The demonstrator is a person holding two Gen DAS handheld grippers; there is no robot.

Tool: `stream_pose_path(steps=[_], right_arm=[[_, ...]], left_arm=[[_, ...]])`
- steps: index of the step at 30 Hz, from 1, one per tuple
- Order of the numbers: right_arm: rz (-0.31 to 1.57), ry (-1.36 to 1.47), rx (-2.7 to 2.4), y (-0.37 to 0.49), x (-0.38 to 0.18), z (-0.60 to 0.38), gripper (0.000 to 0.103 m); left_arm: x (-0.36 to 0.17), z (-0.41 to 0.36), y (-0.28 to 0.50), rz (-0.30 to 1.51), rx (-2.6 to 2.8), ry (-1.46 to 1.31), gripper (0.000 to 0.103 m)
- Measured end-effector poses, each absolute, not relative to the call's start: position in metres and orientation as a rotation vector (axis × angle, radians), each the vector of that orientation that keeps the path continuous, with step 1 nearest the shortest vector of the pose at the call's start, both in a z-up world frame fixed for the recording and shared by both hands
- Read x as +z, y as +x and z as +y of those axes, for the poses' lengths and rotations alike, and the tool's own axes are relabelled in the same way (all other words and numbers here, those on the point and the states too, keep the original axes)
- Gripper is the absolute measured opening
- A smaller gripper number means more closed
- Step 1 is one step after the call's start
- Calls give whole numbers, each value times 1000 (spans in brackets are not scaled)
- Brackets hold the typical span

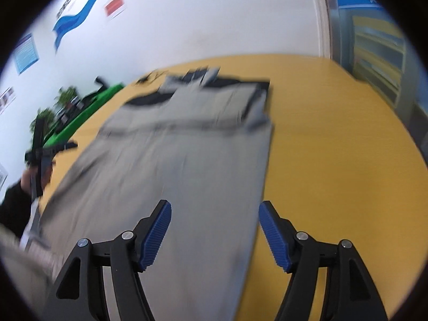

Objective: Fold clothes
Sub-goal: 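Grasp the jacket hem with both grippers, then lift the hem with both grippers and fold it up onto the collar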

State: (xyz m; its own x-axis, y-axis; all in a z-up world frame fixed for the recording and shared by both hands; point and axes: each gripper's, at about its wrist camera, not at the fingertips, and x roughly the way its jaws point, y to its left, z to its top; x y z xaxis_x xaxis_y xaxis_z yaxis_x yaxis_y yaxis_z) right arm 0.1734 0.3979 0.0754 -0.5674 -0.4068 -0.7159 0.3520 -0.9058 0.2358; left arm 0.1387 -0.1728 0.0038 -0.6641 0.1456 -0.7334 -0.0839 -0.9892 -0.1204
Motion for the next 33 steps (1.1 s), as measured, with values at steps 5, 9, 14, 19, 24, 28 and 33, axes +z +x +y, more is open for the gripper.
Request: stream_pose_path(steps=[5,9,14,19,24,28,33], right_arm=[[-110,1255,-2397,232,40,406,68],[0,1210,-2416,242,22,385,73],[56,1203,-2469,244,23,370,79],[138,1213,-2456,252,21,354,76],[117,1231,-2455,268,23,348,27],[-6,1267,-2459,275,23,353,11],[-182,1225,-2319,293,54,346,7]], left_arm=[[-14,-204,216,-278,2710,-1301,102],[-36,-200,241,-342,2599,-1354,102],[-49,-173,257,-199,2628,-1339,102],[-52,-159,271,-142,2640,-1305,83],[-52,-182,273,-227,2675,-1333,18],[-51,-199,280,-317,2659,-1357,6],[-33,-212,304,-370,2620,-1407,3]])
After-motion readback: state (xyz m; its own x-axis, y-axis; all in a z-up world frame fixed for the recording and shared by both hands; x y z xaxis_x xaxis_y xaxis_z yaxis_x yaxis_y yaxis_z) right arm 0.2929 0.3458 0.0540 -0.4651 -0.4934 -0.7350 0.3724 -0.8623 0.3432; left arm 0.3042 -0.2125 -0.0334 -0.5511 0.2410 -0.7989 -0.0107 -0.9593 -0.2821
